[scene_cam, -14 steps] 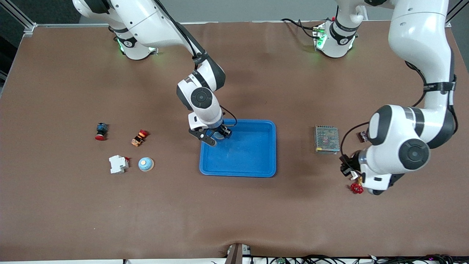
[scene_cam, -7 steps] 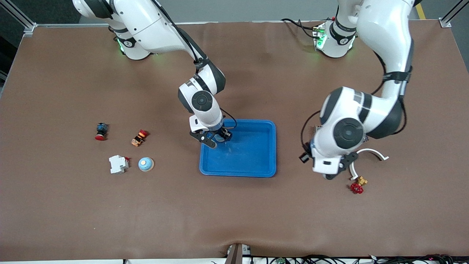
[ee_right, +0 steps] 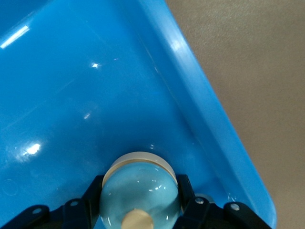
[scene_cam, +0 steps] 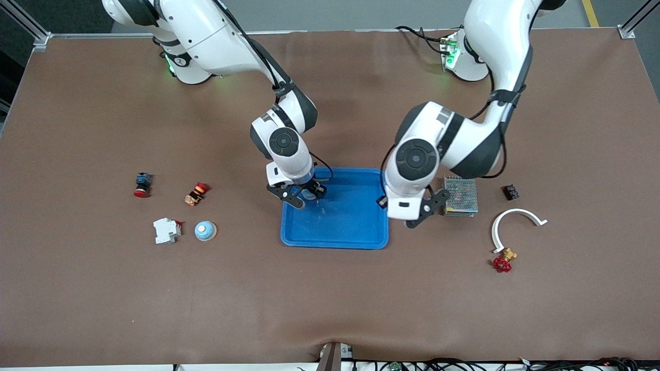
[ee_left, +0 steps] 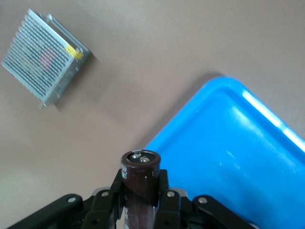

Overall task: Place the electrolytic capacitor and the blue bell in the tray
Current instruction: 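Lower both items into the tray and open both grippers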

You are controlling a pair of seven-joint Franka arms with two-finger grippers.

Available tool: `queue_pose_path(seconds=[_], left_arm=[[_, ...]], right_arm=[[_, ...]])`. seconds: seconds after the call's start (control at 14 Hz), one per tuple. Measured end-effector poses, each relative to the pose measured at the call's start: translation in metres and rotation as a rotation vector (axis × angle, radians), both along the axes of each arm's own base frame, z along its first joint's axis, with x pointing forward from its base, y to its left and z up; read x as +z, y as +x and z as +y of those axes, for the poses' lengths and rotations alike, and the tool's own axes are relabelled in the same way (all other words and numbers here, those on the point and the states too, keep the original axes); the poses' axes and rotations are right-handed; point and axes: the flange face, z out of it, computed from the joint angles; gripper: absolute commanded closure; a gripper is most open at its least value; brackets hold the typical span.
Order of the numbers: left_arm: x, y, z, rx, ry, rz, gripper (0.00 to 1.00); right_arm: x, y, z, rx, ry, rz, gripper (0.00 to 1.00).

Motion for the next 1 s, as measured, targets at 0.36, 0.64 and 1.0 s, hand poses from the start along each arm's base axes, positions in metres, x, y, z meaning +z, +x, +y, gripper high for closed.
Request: queue_pose_path(seconds=[0.36,0.64,1.0], left_arm=[[-0.019,-0.013,-0.042,0.025,-0.096,-0.023,0.86],[-0.038,-0.017,-0.057,0.022,-0.124,-0.037,0.87],[-0.085,-0.018,-0.061,0.027,-0.120,-0.033,0.87]], right_arm=[[0.000,0.003,-0.004,-0.007,-0.005,-0.003,0.00],[0.002,0.003,0.000,-0.003,-0.001,-0.008,0.00],[0.055,0.030,0.002,0.032,-0.112,0.067,0.00]])
